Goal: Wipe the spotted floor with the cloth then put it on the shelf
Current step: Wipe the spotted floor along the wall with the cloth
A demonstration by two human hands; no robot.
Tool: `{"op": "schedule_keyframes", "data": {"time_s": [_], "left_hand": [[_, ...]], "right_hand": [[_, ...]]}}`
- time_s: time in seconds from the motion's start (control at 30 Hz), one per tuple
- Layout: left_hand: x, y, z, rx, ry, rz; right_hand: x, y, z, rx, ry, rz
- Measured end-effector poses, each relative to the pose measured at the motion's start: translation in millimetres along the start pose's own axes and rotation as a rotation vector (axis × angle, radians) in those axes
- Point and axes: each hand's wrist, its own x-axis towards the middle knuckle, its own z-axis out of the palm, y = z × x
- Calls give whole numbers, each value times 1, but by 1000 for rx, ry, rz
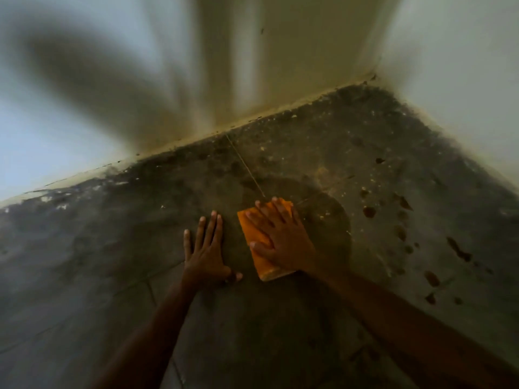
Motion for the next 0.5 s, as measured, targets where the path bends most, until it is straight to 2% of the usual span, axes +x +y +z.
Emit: {"op": "schedule_keyframes", "data": {"time_s": [0.07, 0.17, 0.23, 0.33, 0.43, 0.5], "left_hand": [[1, 0, 2, -18, 39, -11], [0, -1, 6, -33, 73, -4], [2, -8, 10, -63, 96, -27], [11, -9, 13, -120, 127, -34], [2, -1, 12, -183, 150, -126], [-4, 1, 12, -193, 165, -171]], "right_hand": [[19, 15, -7, 10, -24, 98], [96, 25, -19, 69, 35, 400], [157, 18, -30, 122, 15, 465], [183, -9, -33, 8, -45, 254], [93, -26, -11, -135, -36, -169], [33, -3, -8, -113, -50, -231]]}}
